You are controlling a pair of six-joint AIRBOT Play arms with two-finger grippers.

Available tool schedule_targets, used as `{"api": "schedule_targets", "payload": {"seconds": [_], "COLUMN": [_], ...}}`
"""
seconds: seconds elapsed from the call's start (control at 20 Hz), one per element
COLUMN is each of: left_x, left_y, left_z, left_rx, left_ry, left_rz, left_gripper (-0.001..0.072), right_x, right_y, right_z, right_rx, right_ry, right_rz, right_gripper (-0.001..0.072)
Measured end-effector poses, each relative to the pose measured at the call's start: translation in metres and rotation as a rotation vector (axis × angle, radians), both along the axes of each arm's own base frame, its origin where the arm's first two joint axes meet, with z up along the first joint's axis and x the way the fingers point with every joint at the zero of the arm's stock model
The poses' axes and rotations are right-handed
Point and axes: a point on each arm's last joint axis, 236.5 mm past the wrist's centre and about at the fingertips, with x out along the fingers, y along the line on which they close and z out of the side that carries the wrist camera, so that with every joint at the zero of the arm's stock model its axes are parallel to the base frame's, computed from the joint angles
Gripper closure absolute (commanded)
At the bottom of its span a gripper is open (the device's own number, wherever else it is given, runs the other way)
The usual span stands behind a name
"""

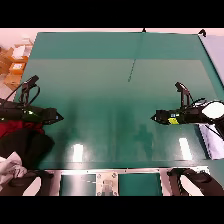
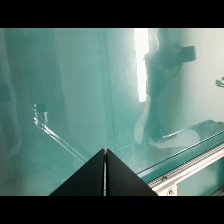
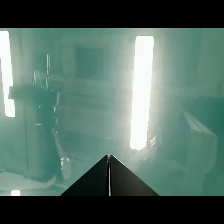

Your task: Fold the shirts.

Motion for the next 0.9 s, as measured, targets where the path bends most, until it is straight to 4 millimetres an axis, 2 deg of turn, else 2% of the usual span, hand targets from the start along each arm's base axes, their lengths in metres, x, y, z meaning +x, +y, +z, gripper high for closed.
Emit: {"api": "schedule_targets", "payload": {"seconds": [0.15, 0.25, 0.35, 0.55, 0.65, 0.75, 0.9], "left_x": [0.001, 0.002, 0.006, 0.03, 0.042, 0.051, 0.058], "left_y": [0.002, 0.013, 0.041, 0.123, 0.156, 0.183, 0.21], "left_z": [-0.001, -0.007, -0.018, -0.031, -0.043, -0.063, -0.101], "left_rx": [0.008, 0.064, 0.185, 0.507, 0.646, 0.764, 0.897], "left_ry": [-0.002, 0.001, 0.008, -0.044, -0.047, -0.011, 0.072], "left_rz": [0.002, 0.016, 0.073, 0.217, 0.232, 0.206, 0.128], "left_gripper": [0.0685, 0.0681, -0.0013, -0.0013, -0.0013, -0.0013, -0.0004], "right_x": [0.0, 0.0, 0.0, 0.0, 0.0, 0.0, 0.0], "right_y": [0.0, 0.0, 0.0, 0.0, 0.0, 0.0, 0.0], "right_z": [0.0, 0.0, 0.0, 0.0, 0.0, 0.0, 0.0], "right_rx": [0.0, 0.0, 0.0, 0.0, 0.0, 0.0, 0.001], "right_ry": [0.0, 0.0, -0.001, -0.001, 0.0, 0.0, 0.0], "right_rz": [0.001, 0.0, 0.0, 0.0, 0.0, 0.0, 0.0], "right_gripper": [0.0693, 0.0693, 0.0693, 0.0693, 0.0693, 0.0693, 0.0692]}}
